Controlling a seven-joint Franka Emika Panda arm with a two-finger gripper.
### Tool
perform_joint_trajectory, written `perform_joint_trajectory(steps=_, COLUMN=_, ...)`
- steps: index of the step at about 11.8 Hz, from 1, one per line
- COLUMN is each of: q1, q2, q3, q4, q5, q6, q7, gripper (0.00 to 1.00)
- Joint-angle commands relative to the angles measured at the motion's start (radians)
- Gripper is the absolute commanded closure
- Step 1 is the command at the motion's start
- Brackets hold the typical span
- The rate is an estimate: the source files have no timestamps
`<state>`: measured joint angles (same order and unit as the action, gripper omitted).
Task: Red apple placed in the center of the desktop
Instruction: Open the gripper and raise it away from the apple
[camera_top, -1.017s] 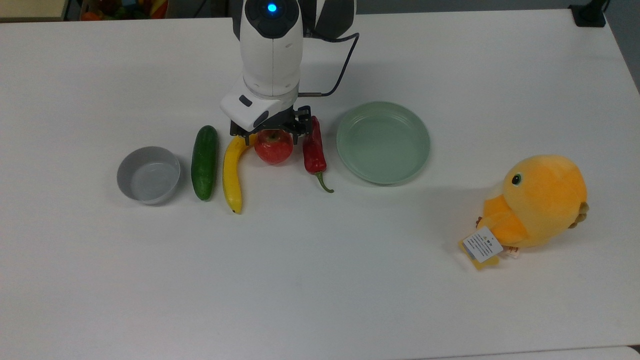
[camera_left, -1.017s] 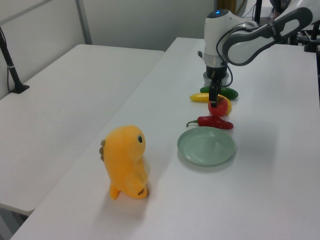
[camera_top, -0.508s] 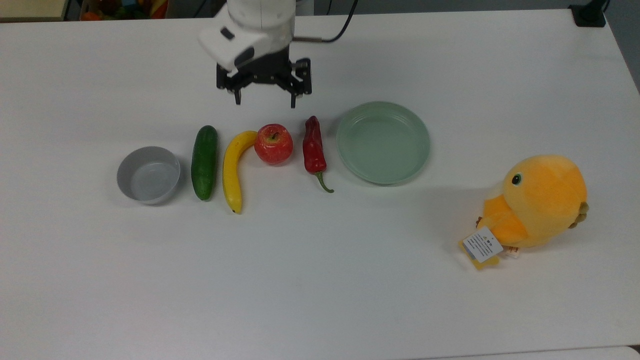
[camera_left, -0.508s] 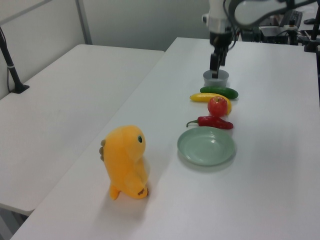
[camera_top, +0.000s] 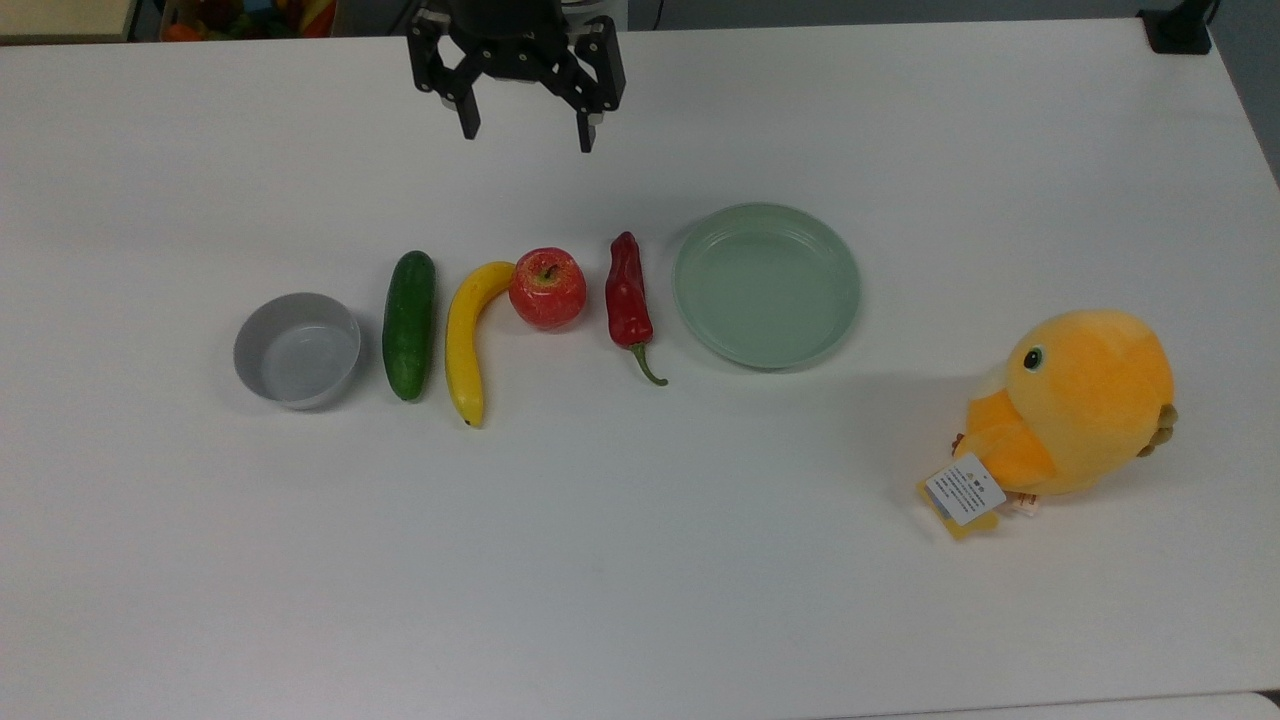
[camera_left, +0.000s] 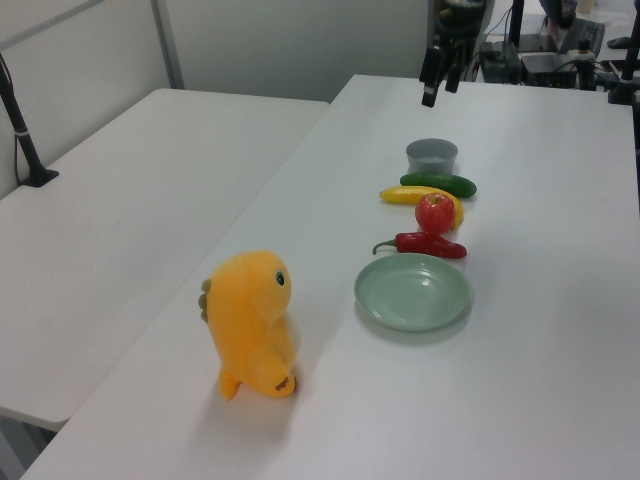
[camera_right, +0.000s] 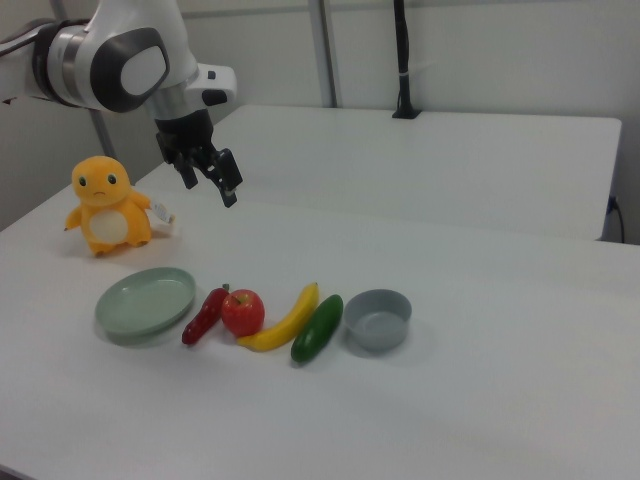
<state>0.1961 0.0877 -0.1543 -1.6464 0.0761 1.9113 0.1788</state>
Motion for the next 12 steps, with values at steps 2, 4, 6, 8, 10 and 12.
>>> perform_joint_trajectory(steps=2, q1=0.008, q2=-0.028, q3=-0.011, q4=-0.021, q5=0.019, q6=-0.006, q7=0.012, gripper=0.00)
perform_joint_trajectory(steps=4, q1=0.009, q2=-0.028, q3=-0.010, q4=-0.026, q5=0.007, q6=-0.037, q7=-0.030, gripper=0.00)
perform_joint_trajectory(steps=6, q1=0.008, q2=-0.032, q3=-0.010, q4=-0.029, q5=0.005, q6=-0.090, q7=-0.171, gripper=0.00)
perform_joint_trajectory(steps=8, q1=0.008, q2=-0.033, q3=-0.010, q4=-0.029, q5=0.005, q6=-0.097, q7=-0.183, gripper=0.00)
perform_joint_trajectory(steps=10, q1=0.008, q2=-0.033, q3=-0.010, q4=-0.029, q5=0.005, q6=-0.098, q7=-0.183, gripper=0.00)
perform_joint_trajectory(steps=12, q1=0.006, q2=-0.033, q3=-0.010, q4=-0.029, q5=0.005, q6=-0.098, q7=-0.185, gripper=0.00)
